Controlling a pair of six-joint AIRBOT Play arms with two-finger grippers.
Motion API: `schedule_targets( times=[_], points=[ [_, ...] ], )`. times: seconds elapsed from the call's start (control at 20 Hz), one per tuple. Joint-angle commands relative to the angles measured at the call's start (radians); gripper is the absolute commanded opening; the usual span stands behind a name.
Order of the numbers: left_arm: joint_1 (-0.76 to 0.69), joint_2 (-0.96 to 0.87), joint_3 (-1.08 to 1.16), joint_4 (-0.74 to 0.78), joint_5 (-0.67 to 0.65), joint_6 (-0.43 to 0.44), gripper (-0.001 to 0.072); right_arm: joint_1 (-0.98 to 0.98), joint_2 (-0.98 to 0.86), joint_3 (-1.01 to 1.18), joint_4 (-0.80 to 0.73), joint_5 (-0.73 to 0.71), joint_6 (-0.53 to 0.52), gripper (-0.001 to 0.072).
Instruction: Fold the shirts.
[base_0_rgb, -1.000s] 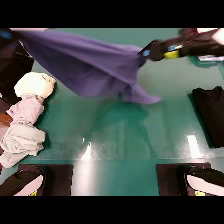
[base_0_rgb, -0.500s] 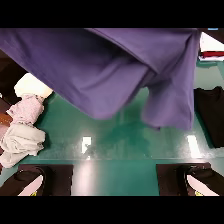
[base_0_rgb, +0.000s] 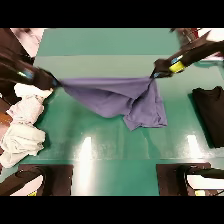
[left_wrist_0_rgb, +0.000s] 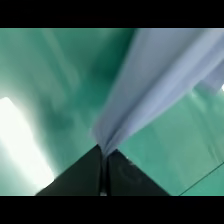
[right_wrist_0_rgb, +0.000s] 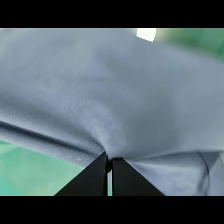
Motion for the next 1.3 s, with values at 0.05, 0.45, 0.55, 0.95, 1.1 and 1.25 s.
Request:
schedule_targets(
  times=[0.05,0.45,0.55,0.95,1.1,1.25],
  points=[
    [0.001,-0.095,-0.185,0.113,0.126,0.021,0.0026,-0.001,-0.165,-0.1,0.003,-0.214,-0.082,0.0489],
    [0.001,-0.096,-0.109,0.175,0.102,0.024,0.0025,-0.14,0.099,-0.351,0.017,-0.04,-0.127,0.0483],
    [0.001,-0.096,-0.109,0.174,0.1,0.024,0.0026,-0.183,0.211,-0.512,0.018,-0.061,-0.127,0.0483],
    [0.001,-0.097,-0.109,0.129,0.101,0.022,0.0026,-0.257,0.325,-0.895,0.113,-0.253,-0.125,0.0593],
    [0.001,-0.097,-0.109,0.129,0.097,0.021,0.0026,-0.257,0.282,-0.909,0.19,-0.317,-0.127,0.0553],
    [0.001,-0.097,-0.109,0.129,0.097,0.021,0.0026,-0.257,0.226,-0.909,0.203,-0.34,-0.127,0.0548]
  ],
)
